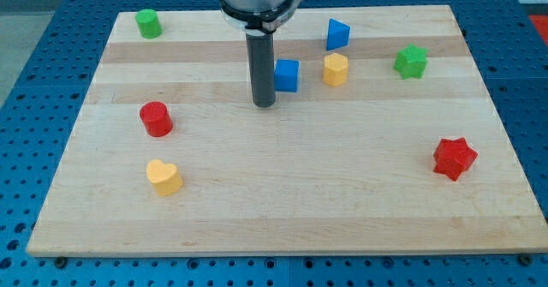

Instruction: Slide the blue cube towards the top center of the board

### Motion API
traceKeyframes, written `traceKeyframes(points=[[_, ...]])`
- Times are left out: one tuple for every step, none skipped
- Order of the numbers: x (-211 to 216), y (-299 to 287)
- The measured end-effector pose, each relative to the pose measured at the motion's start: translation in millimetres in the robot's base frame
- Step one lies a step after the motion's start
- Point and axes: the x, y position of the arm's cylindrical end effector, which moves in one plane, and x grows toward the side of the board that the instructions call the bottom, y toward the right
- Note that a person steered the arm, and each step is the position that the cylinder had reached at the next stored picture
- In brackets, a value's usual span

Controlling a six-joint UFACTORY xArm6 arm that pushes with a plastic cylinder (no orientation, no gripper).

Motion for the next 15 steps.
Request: traceKeyframes(points=[[0, 10], [0, 38], [-1, 38], [-30, 38], [-63, 38], [-86, 38], [-95, 38], [-92, 34], [-89, 26], [-96, 26], [-108, 26], [-117, 26], [-125, 26], [-129, 26], [-129, 26]])
